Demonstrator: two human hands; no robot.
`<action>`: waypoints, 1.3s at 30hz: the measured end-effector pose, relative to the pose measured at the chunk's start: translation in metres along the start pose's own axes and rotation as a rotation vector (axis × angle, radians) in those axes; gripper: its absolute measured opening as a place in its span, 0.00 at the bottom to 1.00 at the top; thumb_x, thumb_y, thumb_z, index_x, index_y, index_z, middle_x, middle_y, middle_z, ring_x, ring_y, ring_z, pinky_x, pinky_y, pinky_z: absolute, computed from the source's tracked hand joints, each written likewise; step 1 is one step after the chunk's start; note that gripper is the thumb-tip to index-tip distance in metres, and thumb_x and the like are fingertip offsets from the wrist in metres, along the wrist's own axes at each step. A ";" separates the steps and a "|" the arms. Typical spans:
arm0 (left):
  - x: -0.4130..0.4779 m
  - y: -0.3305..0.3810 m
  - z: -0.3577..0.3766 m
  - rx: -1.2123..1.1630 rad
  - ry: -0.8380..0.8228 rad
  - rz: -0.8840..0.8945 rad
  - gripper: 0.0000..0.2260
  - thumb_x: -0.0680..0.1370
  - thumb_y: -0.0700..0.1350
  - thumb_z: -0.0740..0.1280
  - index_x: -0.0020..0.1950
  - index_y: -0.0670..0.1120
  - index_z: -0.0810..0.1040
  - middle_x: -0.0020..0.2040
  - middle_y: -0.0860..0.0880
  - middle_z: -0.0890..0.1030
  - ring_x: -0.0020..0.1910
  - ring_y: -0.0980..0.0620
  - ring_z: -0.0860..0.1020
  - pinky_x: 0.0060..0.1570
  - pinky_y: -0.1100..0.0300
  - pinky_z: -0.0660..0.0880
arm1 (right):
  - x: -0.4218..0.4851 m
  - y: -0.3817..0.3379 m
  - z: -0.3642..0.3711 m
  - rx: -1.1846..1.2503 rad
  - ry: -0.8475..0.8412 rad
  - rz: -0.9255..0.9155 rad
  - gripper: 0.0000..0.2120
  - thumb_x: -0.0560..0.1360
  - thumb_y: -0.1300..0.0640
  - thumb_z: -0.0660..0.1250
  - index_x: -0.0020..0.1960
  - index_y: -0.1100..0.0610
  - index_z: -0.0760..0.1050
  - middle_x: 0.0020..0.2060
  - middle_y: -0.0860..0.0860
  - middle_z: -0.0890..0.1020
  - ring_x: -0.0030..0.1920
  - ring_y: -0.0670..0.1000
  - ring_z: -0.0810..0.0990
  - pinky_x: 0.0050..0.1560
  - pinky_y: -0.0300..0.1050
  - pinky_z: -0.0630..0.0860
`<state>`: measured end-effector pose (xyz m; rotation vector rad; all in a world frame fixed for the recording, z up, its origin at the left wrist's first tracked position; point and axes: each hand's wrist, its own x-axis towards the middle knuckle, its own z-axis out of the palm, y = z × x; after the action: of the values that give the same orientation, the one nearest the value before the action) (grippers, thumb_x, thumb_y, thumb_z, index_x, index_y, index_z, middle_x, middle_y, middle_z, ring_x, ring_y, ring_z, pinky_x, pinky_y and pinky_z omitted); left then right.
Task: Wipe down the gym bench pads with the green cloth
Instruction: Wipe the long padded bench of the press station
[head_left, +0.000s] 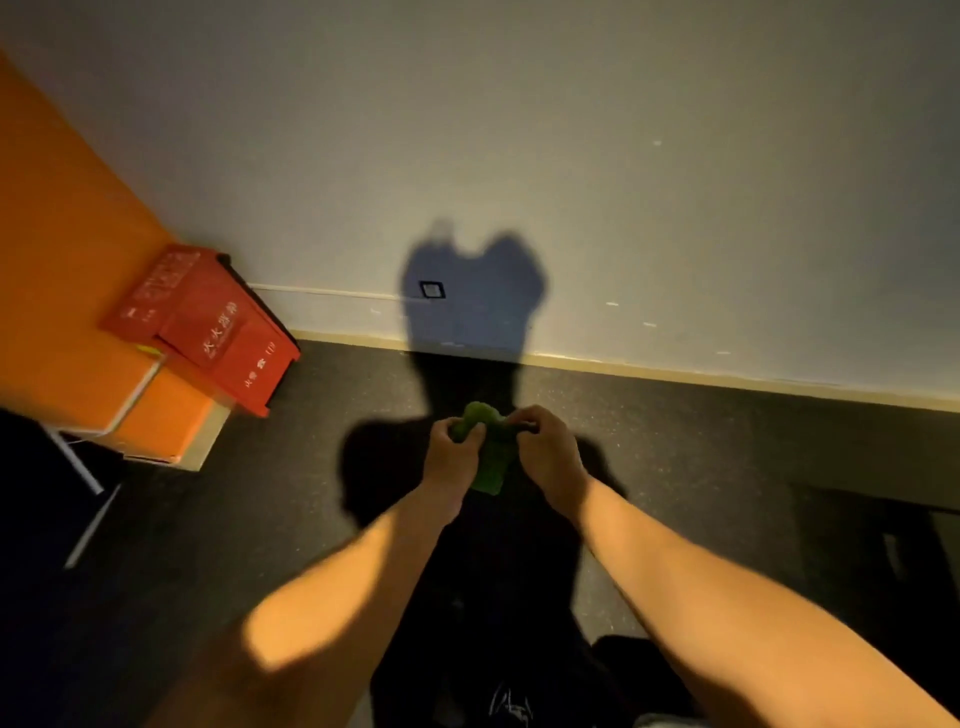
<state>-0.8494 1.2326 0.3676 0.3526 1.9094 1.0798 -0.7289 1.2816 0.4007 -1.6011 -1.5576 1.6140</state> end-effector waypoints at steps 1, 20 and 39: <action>0.007 0.010 -0.014 -0.011 0.039 -0.013 0.15 0.81 0.46 0.68 0.64 0.46 0.69 0.56 0.44 0.77 0.53 0.47 0.78 0.49 0.54 0.77 | 0.008 -0.018 0.008 0.001 -0.010 -0.027 0.16 0.75 0.69 0.58 0.50 0.51 0.78 0.46 0.52 0.80 0.48 0.52 0.79 0.46 0.45 0.79; 0.201 0.200 -0.225 -0.261 0.382 -0.075 0.20 0.76 0.37 0.63 0.66 0.55 0.74 0.63 0.46 0.63 0.51 0.52 0.67 0.57 0.62 0.63 | 0.217 -0.299 0.252 -0.107 -0.703 -0.361 0.20 0.77 0.72 0.55 0.59 0.61 0.81 0.59 0.54 0.80 0.53 0.51 0.80 0.43 0.32 0.77; 0.215 0.094 -0.604 -1.100 0.745 -0.022 0.24 0.84 0.62 0.52 0.66 0.49 0.79 0.58 0.44 0.84 0.57 0.44 0.82 0.51 0.51 0.77 | 0.102 -0.396 0.705 -0.470 -1.490 -0.570 0.29 0.79 0.66 0.60 0.71 0.37 0.70 0.65 0.42 0.69 0.64 0.49 0.71 0.57 0.45 0.73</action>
<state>-1.4745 1.0885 0.4588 -0.7801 1.5394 2.2299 -1.5324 1.1961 0.5076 0.3540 -2.7929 2.1927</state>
